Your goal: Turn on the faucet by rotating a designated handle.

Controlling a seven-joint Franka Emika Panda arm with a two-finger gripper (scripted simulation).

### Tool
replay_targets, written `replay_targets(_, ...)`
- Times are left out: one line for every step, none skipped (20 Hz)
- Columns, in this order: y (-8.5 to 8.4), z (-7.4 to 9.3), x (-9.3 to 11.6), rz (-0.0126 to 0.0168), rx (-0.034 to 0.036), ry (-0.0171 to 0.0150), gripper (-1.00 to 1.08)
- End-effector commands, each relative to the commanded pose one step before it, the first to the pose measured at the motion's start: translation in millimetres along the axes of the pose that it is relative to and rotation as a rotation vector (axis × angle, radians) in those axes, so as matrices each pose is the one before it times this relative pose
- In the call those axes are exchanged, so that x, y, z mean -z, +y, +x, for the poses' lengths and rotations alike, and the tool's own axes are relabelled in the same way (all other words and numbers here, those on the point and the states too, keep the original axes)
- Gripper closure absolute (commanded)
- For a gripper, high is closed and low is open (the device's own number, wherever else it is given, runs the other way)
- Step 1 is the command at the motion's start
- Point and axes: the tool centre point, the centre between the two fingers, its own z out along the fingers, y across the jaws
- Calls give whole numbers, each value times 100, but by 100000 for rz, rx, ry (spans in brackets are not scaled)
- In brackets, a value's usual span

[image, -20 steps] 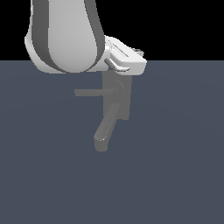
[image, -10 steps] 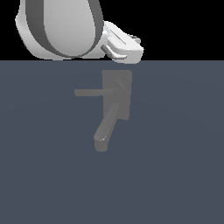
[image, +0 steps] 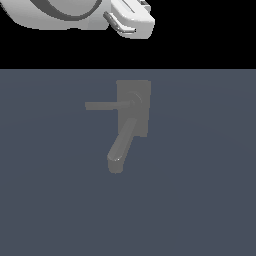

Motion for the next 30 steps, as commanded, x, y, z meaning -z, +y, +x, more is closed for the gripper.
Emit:
replay_targets(2407,-1887,801,-5139,-6075,-421,108)
replay_targets(1052,-708,353,-2318,-2323,-228,108)
replay_targets(1058,-665,370,-2385,-2196,-233,108)
replay_targets(1057,-616,384,-2436,-2053,-230,108)
replay_targets(1053,-564,398,-2483,-1909,-220,108)
replay_targets(1047,-509,412,-2525,-1762,-204,108)
replay_targets(1038,-452,425,-2561,-1613,-181,108)
replay_targets(1026,-393,437,-2592,-1463,-152,108)
replay_targets(1011,-333,449,-2618,-1312,-117,108)
replay_targets(993,-270,461,-2637,-1160,-76,108)
replay_targets(973,-206,471,-2650,-1009,-30,108)
replay_targets(950,-140,481,-2656,-857,22,108)
replay_targets(924,-73,491,-2657,-706,78,108)
replay_targets(894,-4,499,-2649,-556,140,108)
replay_targets(863,65,507,-2637,-408,206,108)
replay_targets(828,135,514,-2616,-261,276,108)
replay_targets(790,205,520,-2589,-117,351,108)
replay_targets(750,276,525,-2554,25,429,108)
replay_targets(707,348,529,-2512,164,510,108)
replay_targets(662,419,532,-2464,300,594,108)
replay_targets(614,490,535,-2409,432,681,108)
replay_targets(564,561,536,-2346,561,770,108)
replay_targets(511,632,537,-2278,685,862,108)
replay_targets(457,702,537,-2202,805,955,108)
replay_targets(400,771,535,-2120,919,1049,108)
replay_targets(342,840,533,-2033,1030,1145,108)
replay_targets(281,907,530,-1939,1135,1241,108)
replay_targets(219,973,526,-1838,1234,1338,108)
replay_targets(156,1038,521,-1733,1327,1435,108)
replay_targets(91,1101,515,-1622,1415,1531,108)
